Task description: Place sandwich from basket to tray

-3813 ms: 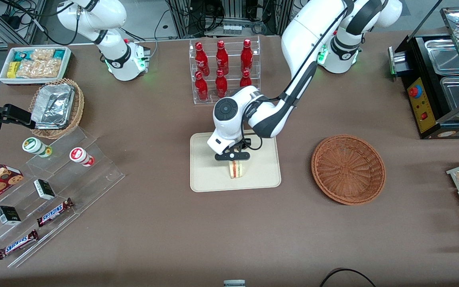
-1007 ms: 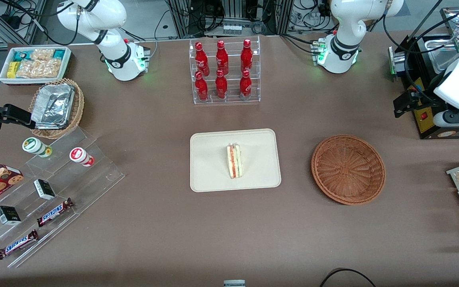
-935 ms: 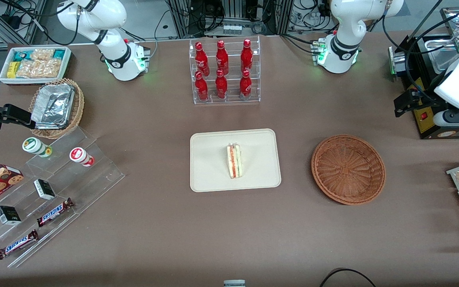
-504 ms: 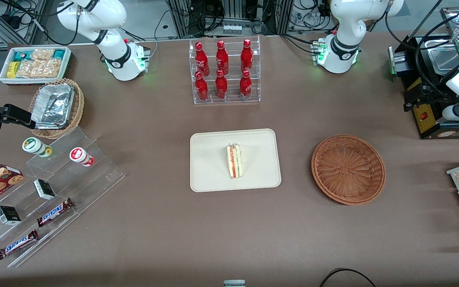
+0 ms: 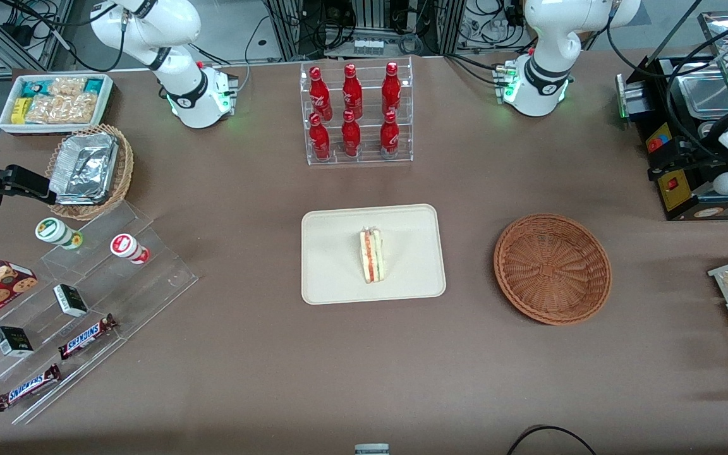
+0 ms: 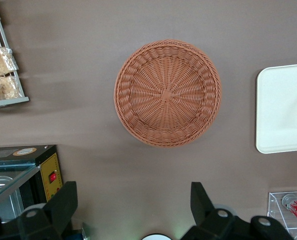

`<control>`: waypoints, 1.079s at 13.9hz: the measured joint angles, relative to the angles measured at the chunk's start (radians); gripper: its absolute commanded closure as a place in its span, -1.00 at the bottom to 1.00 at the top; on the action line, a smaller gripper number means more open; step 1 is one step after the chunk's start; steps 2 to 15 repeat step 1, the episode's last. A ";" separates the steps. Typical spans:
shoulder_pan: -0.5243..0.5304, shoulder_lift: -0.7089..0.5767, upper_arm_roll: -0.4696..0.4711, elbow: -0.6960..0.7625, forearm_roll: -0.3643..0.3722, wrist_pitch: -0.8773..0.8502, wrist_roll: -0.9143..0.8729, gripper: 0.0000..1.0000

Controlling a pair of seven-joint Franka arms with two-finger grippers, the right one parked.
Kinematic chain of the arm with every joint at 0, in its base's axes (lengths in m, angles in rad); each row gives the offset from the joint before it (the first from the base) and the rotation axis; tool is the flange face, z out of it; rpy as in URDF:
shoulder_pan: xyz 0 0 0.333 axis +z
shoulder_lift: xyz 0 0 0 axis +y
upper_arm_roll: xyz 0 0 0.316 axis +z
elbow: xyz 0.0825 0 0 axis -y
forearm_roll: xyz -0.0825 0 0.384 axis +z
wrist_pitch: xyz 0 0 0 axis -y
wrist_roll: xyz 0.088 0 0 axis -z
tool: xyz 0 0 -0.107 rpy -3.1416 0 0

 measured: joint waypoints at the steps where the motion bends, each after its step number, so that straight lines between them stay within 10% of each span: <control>1: 0.000 0.000 0.000 0.000 0.000 0.001 0.000 -1.00; 15: 0.000 0.000 0.000 0.000 0.000 0.001 0.000 -1.00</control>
